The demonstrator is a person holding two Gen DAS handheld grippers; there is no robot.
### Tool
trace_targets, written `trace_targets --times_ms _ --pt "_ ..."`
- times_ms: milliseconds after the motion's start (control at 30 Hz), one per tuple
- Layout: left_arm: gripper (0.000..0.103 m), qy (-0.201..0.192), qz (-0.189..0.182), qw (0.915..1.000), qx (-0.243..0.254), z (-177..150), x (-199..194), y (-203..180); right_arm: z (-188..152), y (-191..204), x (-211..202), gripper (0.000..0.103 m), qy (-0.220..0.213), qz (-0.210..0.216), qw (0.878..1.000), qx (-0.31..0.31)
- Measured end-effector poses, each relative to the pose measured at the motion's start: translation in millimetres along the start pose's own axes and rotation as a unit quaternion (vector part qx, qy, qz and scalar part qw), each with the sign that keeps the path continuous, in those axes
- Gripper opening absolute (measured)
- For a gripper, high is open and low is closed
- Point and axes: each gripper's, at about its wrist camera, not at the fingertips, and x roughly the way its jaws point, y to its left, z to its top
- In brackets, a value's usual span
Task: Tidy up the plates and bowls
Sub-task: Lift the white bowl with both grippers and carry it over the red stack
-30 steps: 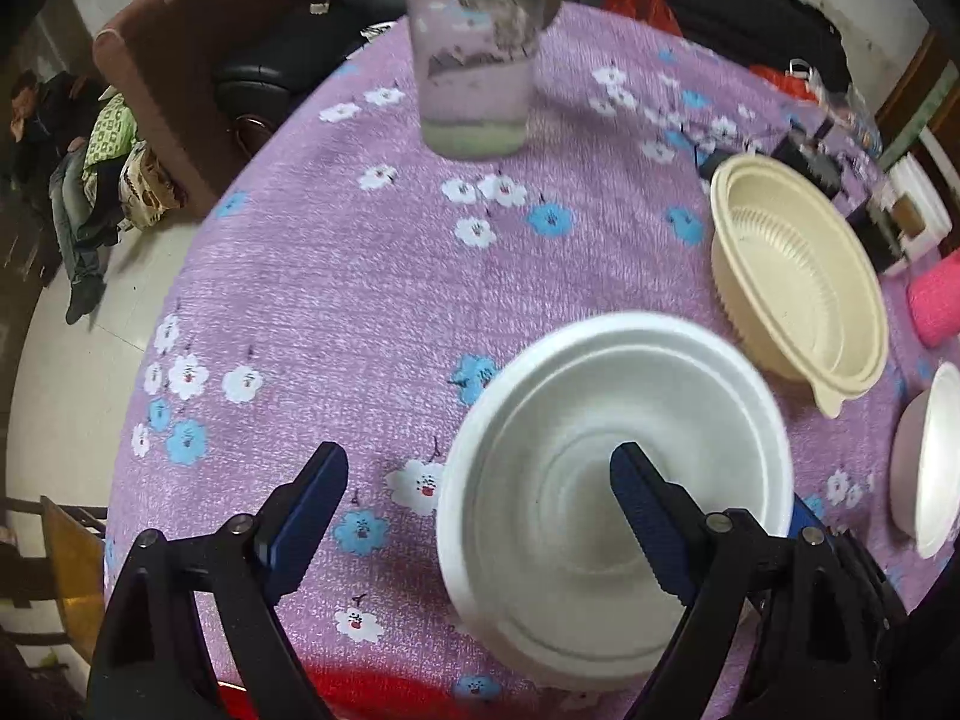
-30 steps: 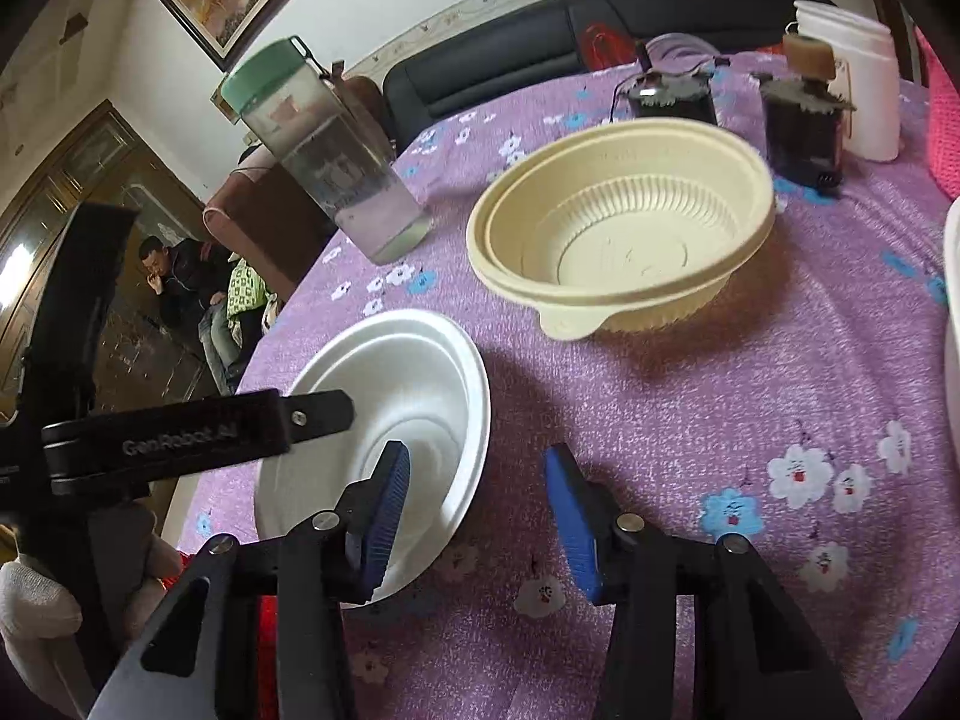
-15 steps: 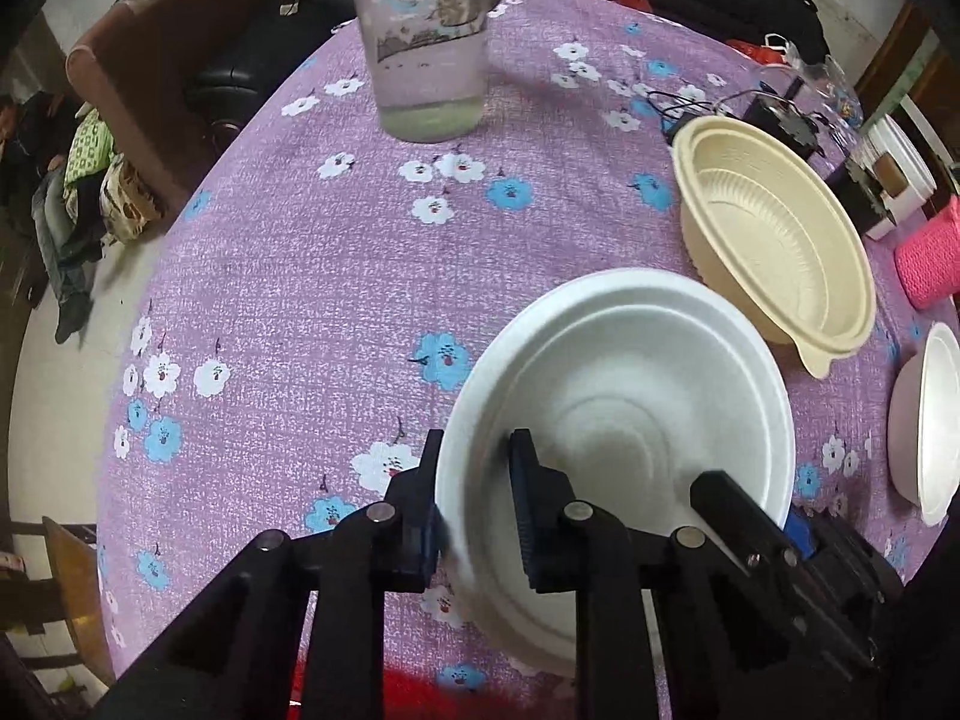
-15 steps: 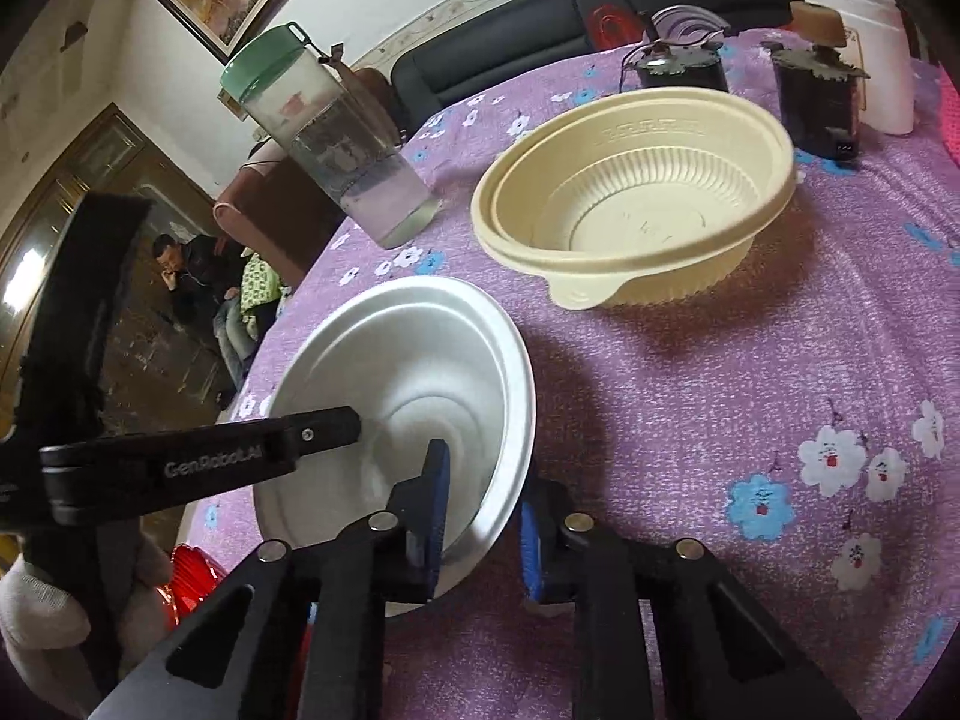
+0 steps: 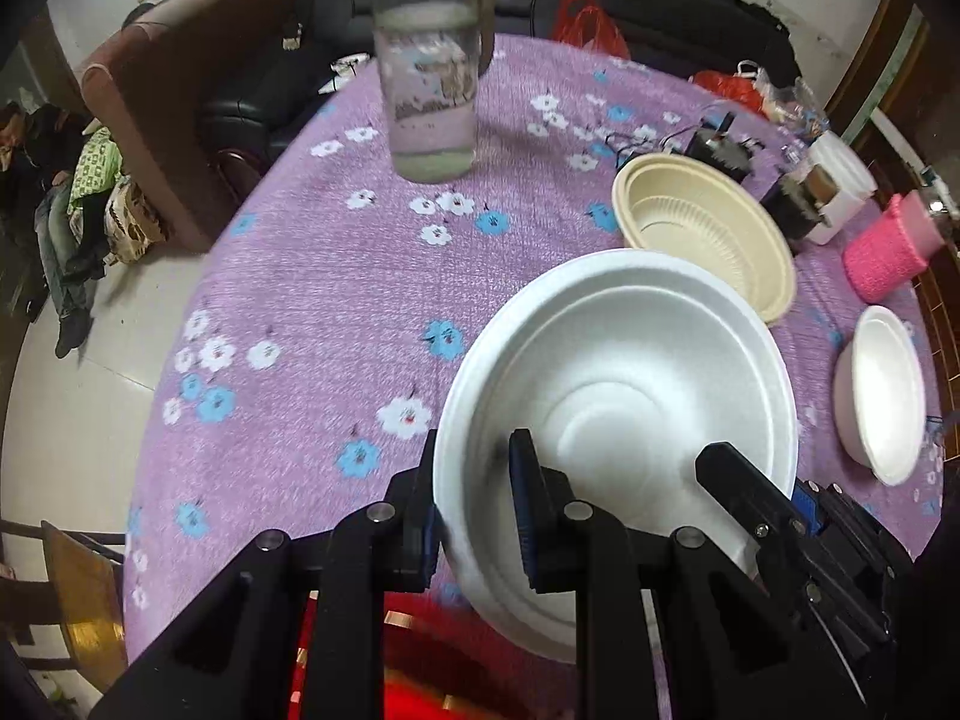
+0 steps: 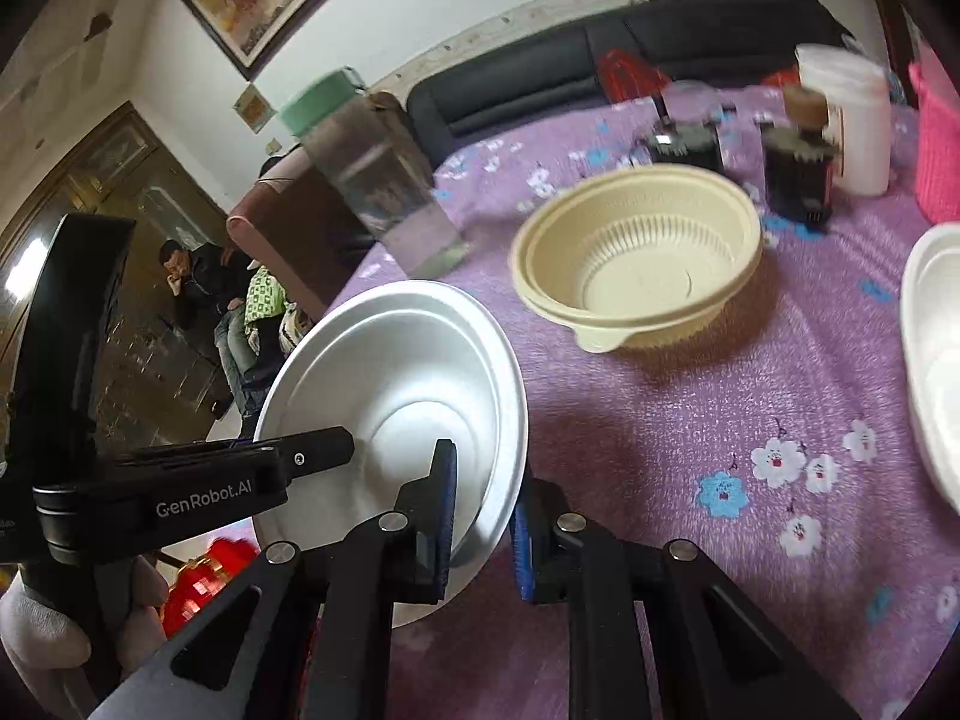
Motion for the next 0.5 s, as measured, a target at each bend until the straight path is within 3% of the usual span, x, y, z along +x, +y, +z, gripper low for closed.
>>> trace_targets --times_ms 300,500 --pt "0.02 -0.04 -0.002 0.9986 -0.035 -63.8 -65.5 34.8 -28.6 61.5 -42.3 0.018 -0.005 0.024 0.998 -0.058" --pt "0.02 -0.051 0.0 0.9965 -0.066 -106.6 -86.7 65.7 -58.1 95.7 -47.9 0.018 0.02 0.043 0.995 -0.089"
